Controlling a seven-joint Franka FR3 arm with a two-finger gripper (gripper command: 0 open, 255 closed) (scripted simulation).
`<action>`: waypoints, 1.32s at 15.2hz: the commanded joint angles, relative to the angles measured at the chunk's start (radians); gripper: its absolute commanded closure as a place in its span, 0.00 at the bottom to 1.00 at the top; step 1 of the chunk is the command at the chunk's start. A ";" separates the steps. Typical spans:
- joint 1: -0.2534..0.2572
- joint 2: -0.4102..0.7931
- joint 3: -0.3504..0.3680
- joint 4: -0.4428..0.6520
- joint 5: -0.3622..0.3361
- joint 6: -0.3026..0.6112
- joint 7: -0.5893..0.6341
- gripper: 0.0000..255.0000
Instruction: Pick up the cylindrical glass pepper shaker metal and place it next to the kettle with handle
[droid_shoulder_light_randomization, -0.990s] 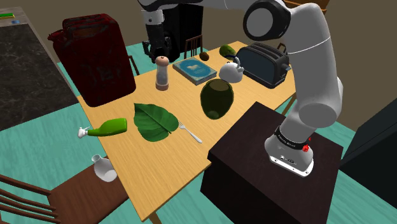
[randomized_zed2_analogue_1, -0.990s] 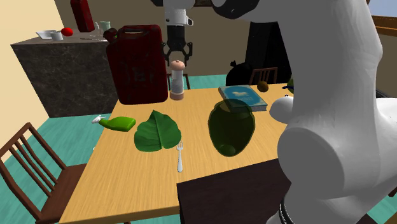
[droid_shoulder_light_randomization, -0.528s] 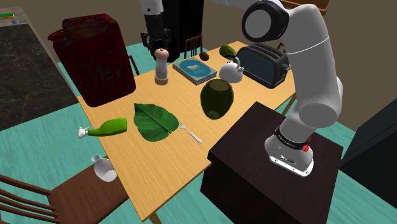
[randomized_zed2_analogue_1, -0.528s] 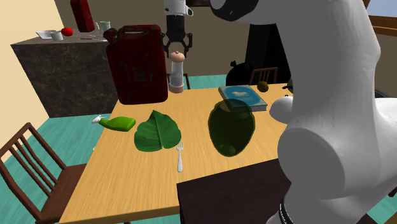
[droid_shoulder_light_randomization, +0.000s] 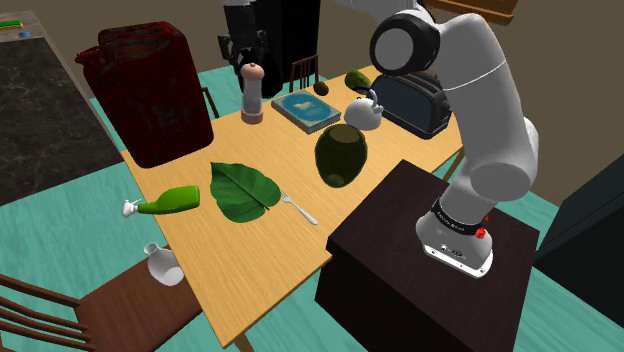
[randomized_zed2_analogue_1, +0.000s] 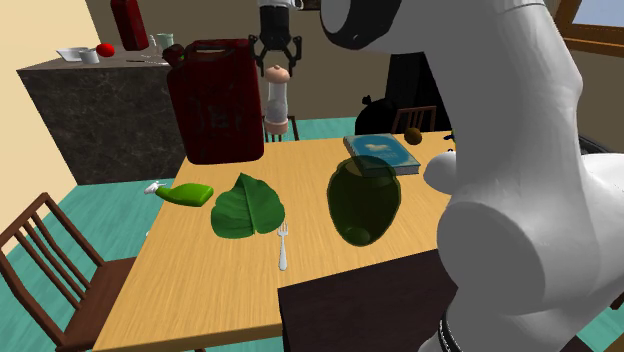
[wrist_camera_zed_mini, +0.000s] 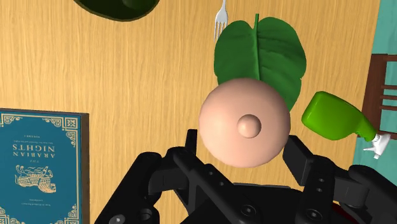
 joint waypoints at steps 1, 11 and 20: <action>-0.022 -0.079 0.000 -0.123 0.005 0.042 -0.015 1.00; -0.183 -0.459 -0.038 -0.711 0.031 0.239 -0.197 1.00; -0.297 -0.643 -0.109 -0.957 0.024 0.293 -0.380 1.00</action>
